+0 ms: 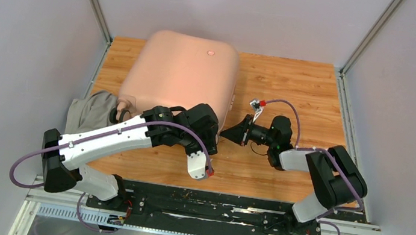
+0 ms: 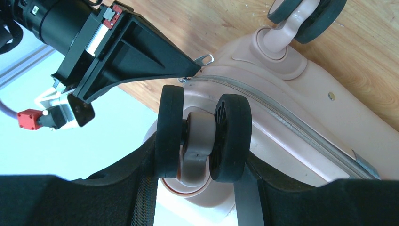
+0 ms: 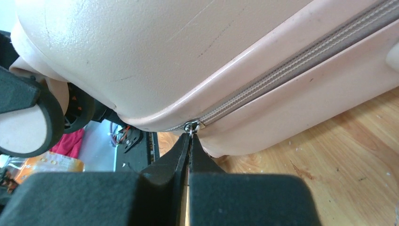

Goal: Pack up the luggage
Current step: Zip the luggage at the center of the board.

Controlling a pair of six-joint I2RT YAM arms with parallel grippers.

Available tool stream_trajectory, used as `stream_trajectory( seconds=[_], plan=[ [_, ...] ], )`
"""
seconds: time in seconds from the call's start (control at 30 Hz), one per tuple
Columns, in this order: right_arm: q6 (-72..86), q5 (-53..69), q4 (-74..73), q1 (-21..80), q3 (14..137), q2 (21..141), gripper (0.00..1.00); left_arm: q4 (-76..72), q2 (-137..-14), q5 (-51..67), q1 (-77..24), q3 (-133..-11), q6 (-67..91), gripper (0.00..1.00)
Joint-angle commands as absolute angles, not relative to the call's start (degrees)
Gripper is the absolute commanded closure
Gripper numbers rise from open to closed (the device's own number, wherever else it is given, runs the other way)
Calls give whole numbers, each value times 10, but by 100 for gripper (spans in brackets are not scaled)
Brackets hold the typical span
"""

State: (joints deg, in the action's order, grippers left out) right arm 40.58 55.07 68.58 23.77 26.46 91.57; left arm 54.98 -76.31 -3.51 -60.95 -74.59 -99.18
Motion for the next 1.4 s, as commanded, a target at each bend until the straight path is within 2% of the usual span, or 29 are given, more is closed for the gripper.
stream_trajectory(
  seconds=[0.0,0.33,0.8,1.07,1.37],
  plan=[
    [291,485,558,263,259,845,100,510,-721,-76,-606,-795,-931,100],
    [168,350,381,358,228,690,100,497,-761,-105,-600,-831,-895,100],
    [189,291,450,412,226,691,100,464,-754,-91,-597,-827,-897,100],
    [180,249,457,532,222,652,100,425,-757,-87,-597,-816,-900,100],
    [217,239,539,549,211,701,100,398,-760,-87,-597,-809,-894,100]
  ],
)
